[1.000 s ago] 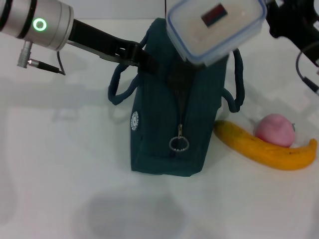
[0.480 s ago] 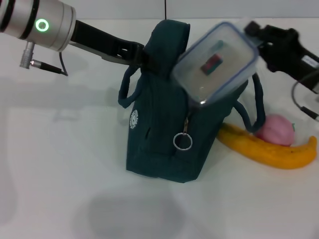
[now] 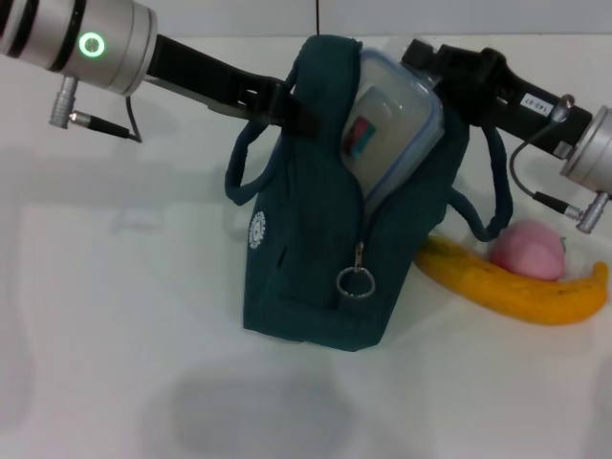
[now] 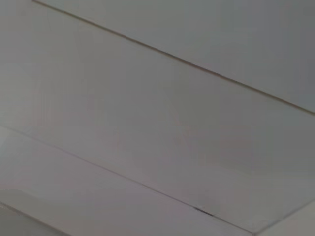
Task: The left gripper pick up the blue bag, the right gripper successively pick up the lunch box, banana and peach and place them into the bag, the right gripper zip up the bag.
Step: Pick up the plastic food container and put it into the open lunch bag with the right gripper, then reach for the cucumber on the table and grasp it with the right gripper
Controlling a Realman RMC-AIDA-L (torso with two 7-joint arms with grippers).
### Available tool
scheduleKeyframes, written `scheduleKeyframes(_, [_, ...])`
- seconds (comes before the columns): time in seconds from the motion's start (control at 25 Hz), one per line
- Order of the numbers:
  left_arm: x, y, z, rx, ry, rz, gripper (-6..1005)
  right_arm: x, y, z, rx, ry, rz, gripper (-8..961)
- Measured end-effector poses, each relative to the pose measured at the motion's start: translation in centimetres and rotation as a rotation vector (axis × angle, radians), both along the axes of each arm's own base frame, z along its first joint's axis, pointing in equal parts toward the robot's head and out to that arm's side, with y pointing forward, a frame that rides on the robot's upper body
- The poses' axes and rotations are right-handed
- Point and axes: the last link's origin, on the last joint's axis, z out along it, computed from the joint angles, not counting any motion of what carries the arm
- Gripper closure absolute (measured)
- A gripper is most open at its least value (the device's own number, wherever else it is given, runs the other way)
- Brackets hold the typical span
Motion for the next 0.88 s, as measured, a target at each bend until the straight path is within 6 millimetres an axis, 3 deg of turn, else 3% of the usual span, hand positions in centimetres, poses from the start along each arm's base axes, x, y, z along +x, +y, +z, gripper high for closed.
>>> scheduleKeyframes(0.32, [0.0, 0.1, 0.1, 0.004, 0.001, -0.005, 944, -0.9, 0.4, -1.7, -0.066, -0.123, 0.053, 857])
scheduleKeyframes(0.52, [0.2, 0.2, 0.1, 0.006, 0.001, -0.009, 944, -1.1, 0.5, -1.7, -0.04, -0.168, 0.098, 856])
scheduleKeyframes(0.72, [-0.1, 0.2, 0.3, 0.012, 0.005, -0.002, 944, -1.0, 0.3, -1.1, 0.018, -0.188, 0.157, 722])
scheduleKeyframes(0.88, [-0.2, 0.2, 0.4, 0.018, 0.005, -0.001, 944, -0.2, -0.7, 0.5, 0.073, -0.163, 0.209, 631])
